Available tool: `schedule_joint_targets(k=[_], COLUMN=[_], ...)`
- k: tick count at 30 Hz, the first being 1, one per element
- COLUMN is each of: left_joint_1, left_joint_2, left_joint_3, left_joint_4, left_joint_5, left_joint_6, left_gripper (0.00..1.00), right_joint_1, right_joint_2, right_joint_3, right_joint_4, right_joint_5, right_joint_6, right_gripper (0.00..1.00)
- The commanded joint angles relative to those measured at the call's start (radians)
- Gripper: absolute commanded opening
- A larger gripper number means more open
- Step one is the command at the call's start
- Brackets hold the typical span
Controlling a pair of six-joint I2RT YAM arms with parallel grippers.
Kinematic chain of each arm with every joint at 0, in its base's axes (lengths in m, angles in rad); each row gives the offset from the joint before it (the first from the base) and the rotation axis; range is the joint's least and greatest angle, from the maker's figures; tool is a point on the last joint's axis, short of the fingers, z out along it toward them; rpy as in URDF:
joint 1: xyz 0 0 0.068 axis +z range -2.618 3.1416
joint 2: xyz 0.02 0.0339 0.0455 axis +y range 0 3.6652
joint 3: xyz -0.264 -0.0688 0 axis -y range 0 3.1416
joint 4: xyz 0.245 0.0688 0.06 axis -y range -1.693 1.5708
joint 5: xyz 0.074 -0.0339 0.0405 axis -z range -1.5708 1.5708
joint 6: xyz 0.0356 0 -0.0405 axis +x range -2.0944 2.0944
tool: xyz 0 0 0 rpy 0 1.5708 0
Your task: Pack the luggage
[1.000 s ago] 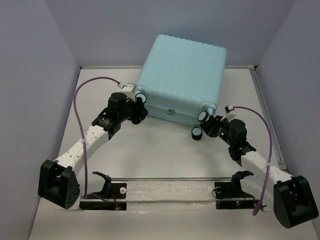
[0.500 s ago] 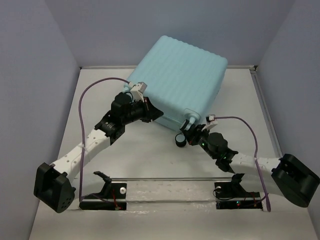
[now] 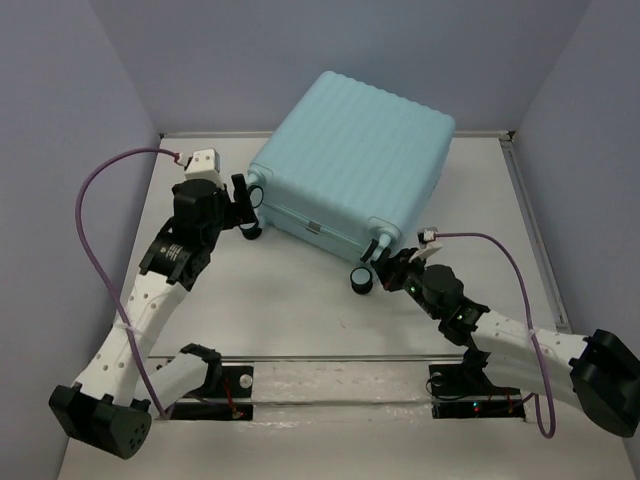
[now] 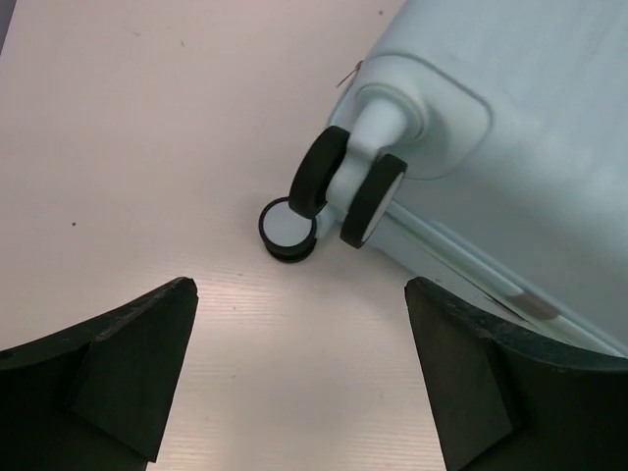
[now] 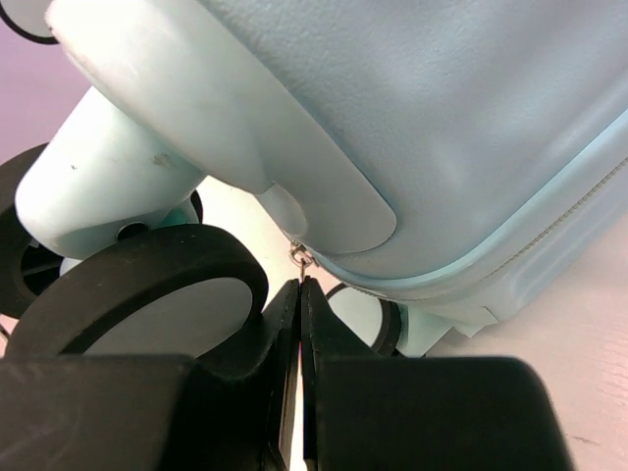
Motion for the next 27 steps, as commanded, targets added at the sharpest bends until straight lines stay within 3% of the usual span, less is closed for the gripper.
schedule_joint_targets(k=[1,4,14,18,21,22,23,24,27], left_joint_1=[0.069,0.069,0.069,0.069,0.069,0.069,0.069,0.069,0.069], left_joint_2=[0.079,0.154,0.435,0.495,0.529,0.533,0.539,0.538,0.516], left_joint_3=[0.009,0.059,0.229,0.242,0.245,0.246,0.249,0.248,0.231], left_joint_4=[-0.002,0.045,0.027,0.033,0.045,0.046,0.046,0.049,0.061], left_joint_5=[0.069,0.164,0.084,0.083,0.124,0.136,0.15,0.163,0.233], left_joint_6=[0.102,0.162,0.22,0.225,0.225,0.222,0.22,0.216,0.193], left_gripper=[0.99,0.99,0.99,0.9,0.58,0.28,0.16,0.06,0.06], right_joint_1=[0.003,0.003,0.003,0.003,0.003,0.003,0.003,-0.008,-0.045], right_joint_2=[0.0,0.014,0.015,0.011,0.014,0.014,0.014,0.014,0.008], right_joint_3=[0.044,0.041,0.035,0.027,0.031,0.039,0.042,0.045,0.07], right_joint_4=[0.005,0.017,0.025,0.022,0.008,0.005,-0.001,-0.003,-0.014], right_joint_5=[-0.065,-0.085,-0.143,-0.145,-0.143,-0.143,-0.148,-0.151,-0.175], right_joint_6=[-0.022,-0.025,-0.024,-0.021,-0.025,-0.027,-0.03,-0.033,-0.042], right_gripper=[0.07,0.07,0.07,0.07,0.07,0.07,0.07,0.07,0.07])
